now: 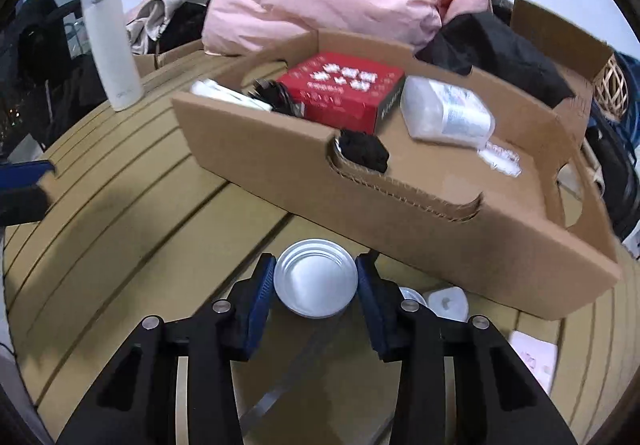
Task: Organize objects
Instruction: 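Grasp the small yellow block with the left tool while the right tool grasps a white round lid, then carry the yellow block and white lid into the tray and open both tools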
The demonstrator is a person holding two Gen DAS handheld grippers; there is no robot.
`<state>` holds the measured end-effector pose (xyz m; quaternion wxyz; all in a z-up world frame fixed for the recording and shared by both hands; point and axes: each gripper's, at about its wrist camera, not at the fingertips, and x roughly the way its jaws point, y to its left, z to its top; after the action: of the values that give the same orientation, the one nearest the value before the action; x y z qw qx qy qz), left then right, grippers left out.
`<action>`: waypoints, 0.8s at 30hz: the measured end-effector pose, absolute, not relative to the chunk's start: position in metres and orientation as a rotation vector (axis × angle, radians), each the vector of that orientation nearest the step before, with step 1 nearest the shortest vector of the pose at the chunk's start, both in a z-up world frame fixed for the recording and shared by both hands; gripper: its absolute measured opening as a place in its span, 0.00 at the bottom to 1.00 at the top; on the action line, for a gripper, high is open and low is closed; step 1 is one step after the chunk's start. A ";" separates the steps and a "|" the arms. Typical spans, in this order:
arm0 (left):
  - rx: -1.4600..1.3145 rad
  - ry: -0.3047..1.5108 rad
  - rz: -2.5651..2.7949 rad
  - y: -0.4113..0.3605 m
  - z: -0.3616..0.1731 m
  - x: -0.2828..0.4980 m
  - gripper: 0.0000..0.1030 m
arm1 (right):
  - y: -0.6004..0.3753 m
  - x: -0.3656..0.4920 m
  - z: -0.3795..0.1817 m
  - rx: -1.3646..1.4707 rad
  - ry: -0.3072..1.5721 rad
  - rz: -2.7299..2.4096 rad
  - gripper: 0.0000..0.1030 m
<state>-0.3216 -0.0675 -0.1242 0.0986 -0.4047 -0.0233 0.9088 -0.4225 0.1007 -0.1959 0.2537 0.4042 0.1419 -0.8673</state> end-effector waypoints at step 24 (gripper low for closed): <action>-1.460 -0.079 2.486 0.042 -0.111 -0.567 0.26 | 0.205 -0.554 -0.078 1.302 0.056 -2.491 0.43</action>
<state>-0.5672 0.0416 -0.1106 0.1283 -0.5019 -0.0272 0.8549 -0.5539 0.2054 -0.0783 0.1644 0.4569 0.0195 -0.8740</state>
